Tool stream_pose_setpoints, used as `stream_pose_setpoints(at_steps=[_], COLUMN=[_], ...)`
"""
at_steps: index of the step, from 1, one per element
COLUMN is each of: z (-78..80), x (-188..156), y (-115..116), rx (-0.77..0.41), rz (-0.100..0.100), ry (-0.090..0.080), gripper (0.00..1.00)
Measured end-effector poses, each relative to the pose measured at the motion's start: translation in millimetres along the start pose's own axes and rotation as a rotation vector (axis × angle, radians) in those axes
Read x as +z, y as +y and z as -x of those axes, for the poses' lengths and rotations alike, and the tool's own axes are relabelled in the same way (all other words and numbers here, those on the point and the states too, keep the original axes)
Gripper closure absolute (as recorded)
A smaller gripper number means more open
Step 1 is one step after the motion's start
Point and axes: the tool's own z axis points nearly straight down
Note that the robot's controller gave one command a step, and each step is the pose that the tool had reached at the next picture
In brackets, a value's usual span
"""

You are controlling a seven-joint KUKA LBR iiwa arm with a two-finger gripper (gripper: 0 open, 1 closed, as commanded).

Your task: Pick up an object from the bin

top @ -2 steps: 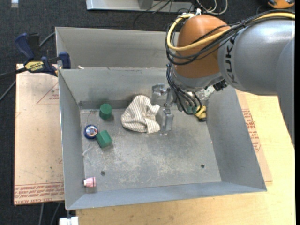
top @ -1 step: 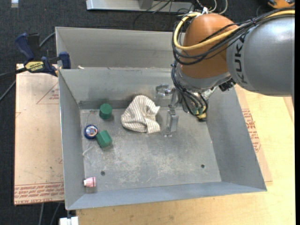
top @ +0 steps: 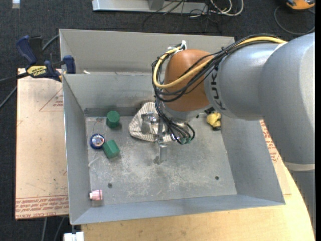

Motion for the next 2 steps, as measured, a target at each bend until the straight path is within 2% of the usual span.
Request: stream_pose_setpoints(at_steps=[1, 2], z=[6.8, 6.8], x=[17.2, 17.2], y=[6.7, 6.8], rx=[0.387, 0.386], rz=[0.0, 0.0], ry=[0.001, 0.001], gripper=[1.0, 1.0])
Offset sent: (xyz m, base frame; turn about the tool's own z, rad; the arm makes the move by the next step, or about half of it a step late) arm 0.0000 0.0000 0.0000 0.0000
